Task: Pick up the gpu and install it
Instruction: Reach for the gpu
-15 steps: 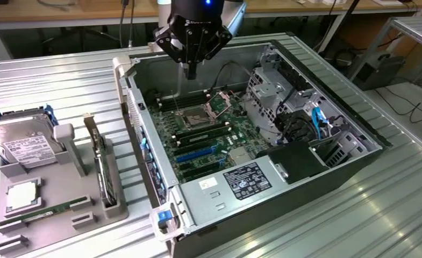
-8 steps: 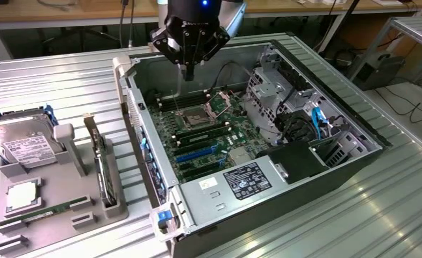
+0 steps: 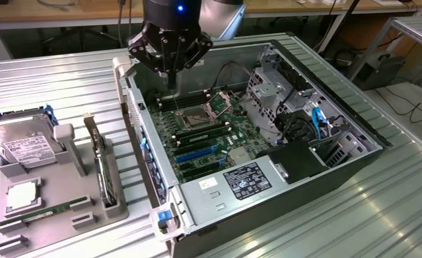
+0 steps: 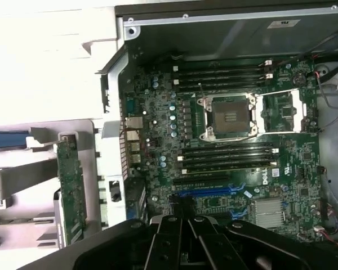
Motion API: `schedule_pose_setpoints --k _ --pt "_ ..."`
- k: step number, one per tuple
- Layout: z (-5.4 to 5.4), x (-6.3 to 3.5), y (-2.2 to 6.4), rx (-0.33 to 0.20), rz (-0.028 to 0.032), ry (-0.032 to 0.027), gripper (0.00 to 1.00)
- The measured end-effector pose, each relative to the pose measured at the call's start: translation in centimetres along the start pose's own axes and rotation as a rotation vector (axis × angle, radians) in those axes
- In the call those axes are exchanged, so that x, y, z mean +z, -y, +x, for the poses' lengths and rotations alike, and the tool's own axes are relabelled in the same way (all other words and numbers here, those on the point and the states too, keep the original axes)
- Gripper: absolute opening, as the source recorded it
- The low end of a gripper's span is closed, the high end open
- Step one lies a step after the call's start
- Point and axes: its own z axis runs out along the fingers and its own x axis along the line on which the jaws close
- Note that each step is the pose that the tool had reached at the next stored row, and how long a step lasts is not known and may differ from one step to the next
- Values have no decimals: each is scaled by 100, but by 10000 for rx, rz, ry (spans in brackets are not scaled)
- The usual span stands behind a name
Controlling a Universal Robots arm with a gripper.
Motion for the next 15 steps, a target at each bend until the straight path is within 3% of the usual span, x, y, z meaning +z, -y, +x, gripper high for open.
schedule_pose_setpoints --k 15 --pt "699 25 261 0 1 1 11"
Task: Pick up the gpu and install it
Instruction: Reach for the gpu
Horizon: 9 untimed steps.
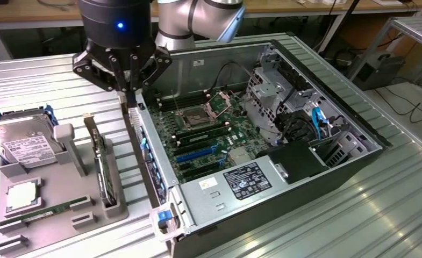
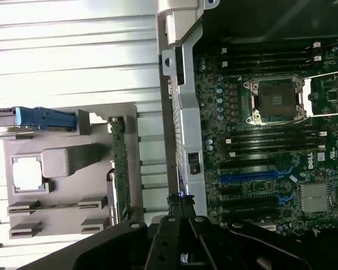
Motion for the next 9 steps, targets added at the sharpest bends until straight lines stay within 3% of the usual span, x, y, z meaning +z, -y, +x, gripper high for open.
schedule_pose_setpoints --k 9 --pt "387 57 143 0 3 0 11"
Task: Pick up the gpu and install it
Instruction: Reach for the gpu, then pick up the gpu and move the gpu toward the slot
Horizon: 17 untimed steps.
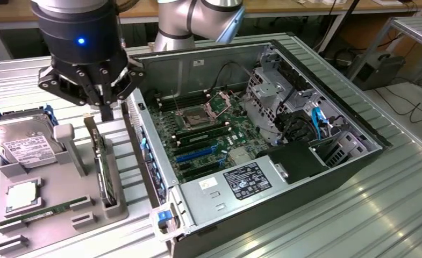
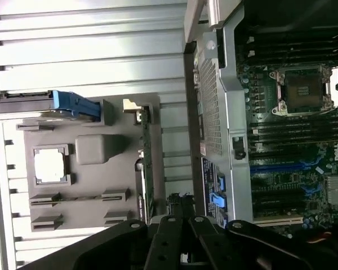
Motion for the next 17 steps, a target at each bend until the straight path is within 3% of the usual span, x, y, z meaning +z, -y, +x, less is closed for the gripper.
schedule_pose_setpoints --k 5,17 --pt "307 81 39 0 1 4 11" --pt "307 81 39 -1 7 2 11"
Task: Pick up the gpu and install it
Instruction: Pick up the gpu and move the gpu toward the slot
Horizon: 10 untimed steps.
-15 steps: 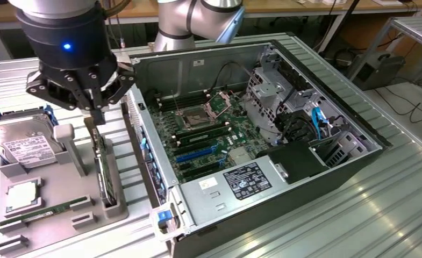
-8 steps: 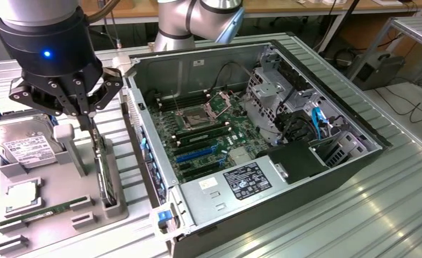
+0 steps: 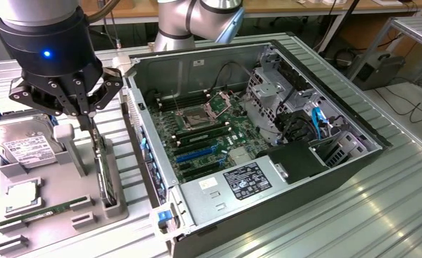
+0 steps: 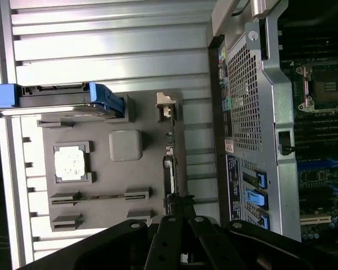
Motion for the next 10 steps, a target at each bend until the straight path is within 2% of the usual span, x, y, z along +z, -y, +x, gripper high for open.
schedule_pose_setpoints --k 4,7,9,10 --pt "0 0 0 0 0 0 11" --pt "0 0 0 0 0 0 29" --pt "0 0 0 0 0 0 29" --pt "0 0 0 0 0 0 36"
